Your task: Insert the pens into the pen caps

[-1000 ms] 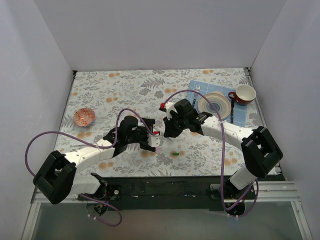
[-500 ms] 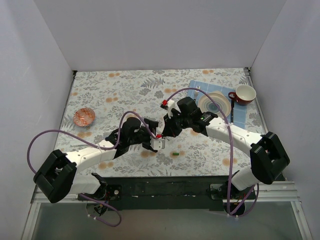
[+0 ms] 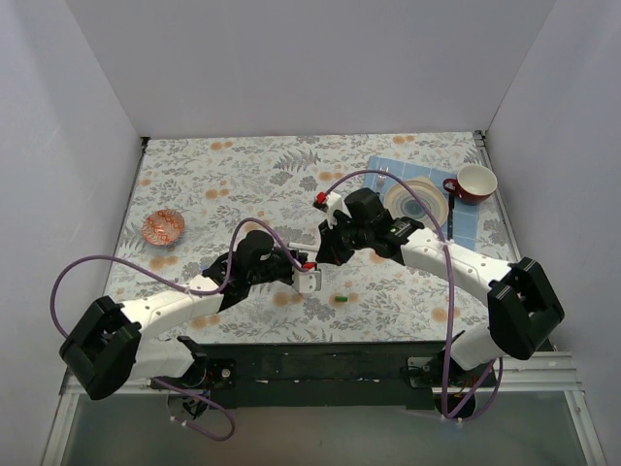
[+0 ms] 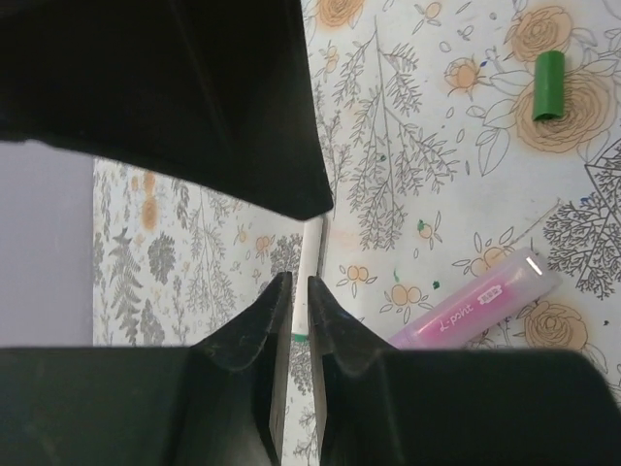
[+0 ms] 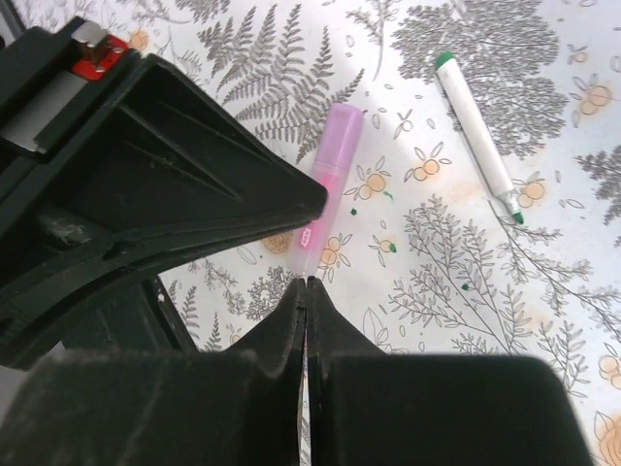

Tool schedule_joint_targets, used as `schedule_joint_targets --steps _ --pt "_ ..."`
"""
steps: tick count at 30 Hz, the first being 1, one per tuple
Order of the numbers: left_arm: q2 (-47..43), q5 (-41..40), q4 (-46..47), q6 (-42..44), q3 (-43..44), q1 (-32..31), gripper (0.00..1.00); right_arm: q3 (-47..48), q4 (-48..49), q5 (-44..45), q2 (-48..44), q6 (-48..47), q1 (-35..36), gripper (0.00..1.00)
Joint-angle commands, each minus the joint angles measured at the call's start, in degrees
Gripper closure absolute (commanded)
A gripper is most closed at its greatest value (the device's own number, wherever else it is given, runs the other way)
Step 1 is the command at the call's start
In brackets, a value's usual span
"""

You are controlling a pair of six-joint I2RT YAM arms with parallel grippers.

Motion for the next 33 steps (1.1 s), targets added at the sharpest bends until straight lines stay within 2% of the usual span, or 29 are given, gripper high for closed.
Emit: schedule_joint_targets --steps 1,3,5,7,8,11,13,14,17,18,22,26,33 --pt "-4.12 -6.18 -0.41 -2.99 -0.78 -0.29 0.89 0.17 3.21 6.93 -3.34 3.95 0.19 0.98" --pt "-7.45 -9.78 2.47 -5.09 -3.32 -0.02 0.81 0.60 3.92 9.92 -2.99 5.88 0.11 0.89" --pt "-8.69 -15.30 4.68 -8.25 -4.91 0.41 0.74 1.13 4.80 12.98 -2.47 7.11 0.11 0.74" --pt "-8.78 -18.49 6.18 -12.65 -4.83 0.77 0.63 2.79 4.20 16.59 -0.98 7.99 0.19 0.64" --pt "-8.87 -21.28 6.44 -13.27 -4.83 1.20 0.58 4.02 2.71 22.61 -0.19 10.95 0.11 0.58" --pt "-8.26 -19.39 6.27 -11.79 -3.17 3.13 0.52 7.36 -2.66 27.06 2.02 14.05 0.11 0.59" --pt "-5.46 -13.69 -1.00 -8.99 -0.18 4.89 0.38 6.24 -2.67 29.61 0.09 15.90 0.11 0.59" --pt "-4.05 -11.75 -4.07 -8.01 2.09 6.55 0.36 3.97 -2.23 31.27 -1.13 16.43 -0.07 0.59" --pt "2.01 -4.55 -14.80 -5.73 11.67 9.98 0.41 -1.30 -0.74 33.47 -9.55 17.31 -0.24 0.59" --pt "3.68 0.09 -19.61 -4.93 16.40 10.78 0.42 -2.89 -0.30 33.74 -11.32 17.40 -0.33 0.59" --pt "13.94 4.35 -28.16 -0.46 26.35 12.10 0.45 -9.40 3.48 33.05 -20.11 17.40 -0.33 0.59" --pt "23.37 6.55 -41.42 2.71 36.73 12.11 0.47 -11.96 3.23 33.74 -26.62 16.52 -0.42 0.59" --pt "30.76 10.15 -42.86 5.35 39.73 12.11 0.49 -13.28 3.40 32.34 -29.45 15.82 -0.51 0.60"
